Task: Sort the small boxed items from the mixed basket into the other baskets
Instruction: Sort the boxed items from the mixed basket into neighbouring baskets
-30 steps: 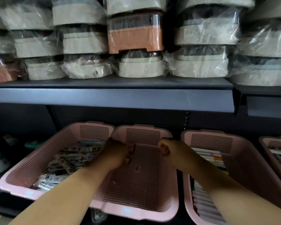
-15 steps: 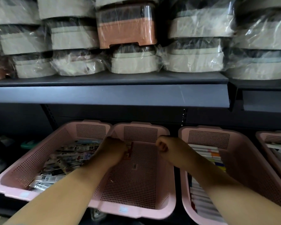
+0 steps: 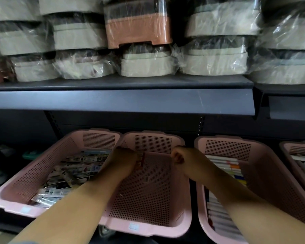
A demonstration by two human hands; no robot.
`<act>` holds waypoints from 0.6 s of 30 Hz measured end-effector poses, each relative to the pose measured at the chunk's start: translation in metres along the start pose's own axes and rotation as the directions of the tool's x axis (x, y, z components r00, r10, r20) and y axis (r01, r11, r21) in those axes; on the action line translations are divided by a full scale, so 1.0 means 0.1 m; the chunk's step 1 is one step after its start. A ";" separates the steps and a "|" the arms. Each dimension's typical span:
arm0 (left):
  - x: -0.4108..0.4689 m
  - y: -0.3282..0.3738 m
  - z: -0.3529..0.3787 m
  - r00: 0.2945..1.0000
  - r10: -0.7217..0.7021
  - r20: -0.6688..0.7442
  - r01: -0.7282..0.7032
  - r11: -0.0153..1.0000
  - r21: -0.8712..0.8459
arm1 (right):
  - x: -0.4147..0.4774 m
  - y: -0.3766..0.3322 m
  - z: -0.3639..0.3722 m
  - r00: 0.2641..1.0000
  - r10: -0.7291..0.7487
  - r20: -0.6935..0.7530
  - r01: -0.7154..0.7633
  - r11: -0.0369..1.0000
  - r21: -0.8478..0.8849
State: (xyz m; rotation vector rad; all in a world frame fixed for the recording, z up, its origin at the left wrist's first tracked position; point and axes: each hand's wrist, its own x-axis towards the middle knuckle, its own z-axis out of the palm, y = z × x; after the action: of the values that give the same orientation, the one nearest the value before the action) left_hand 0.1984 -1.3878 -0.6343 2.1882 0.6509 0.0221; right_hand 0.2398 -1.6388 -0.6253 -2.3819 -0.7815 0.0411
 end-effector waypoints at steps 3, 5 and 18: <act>0.01 -0.01 0.00 1.000 0.004 -0.001 -0.004 1.000 -0.007 | -0.01 -0.01 0.00 1.000 0.000 -0.008 0.000 1.000 0.004; 0.02 -0.02 0.00 1.000 -0.025 -0.004 0.024 0.999 -0.043 | -0.01 -0.01 0.00 1.000 0.005 -0.012 -0.005 1.000 0.007; 0.04 -0.02 0.06 0.999 0.006 -0.048 -0.009 0.998 -0.060 | -0.02 -0.01 -0.01 1.000 0.019 -0.006 -0.019 1.000 0.016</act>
State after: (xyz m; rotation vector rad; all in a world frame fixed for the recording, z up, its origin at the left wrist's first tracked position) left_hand 0.2024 -1.3888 -0.6403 2.1374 0.6610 0.0969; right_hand 0.2378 -1.6397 -0.6247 -2.3738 -0.7531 0.0475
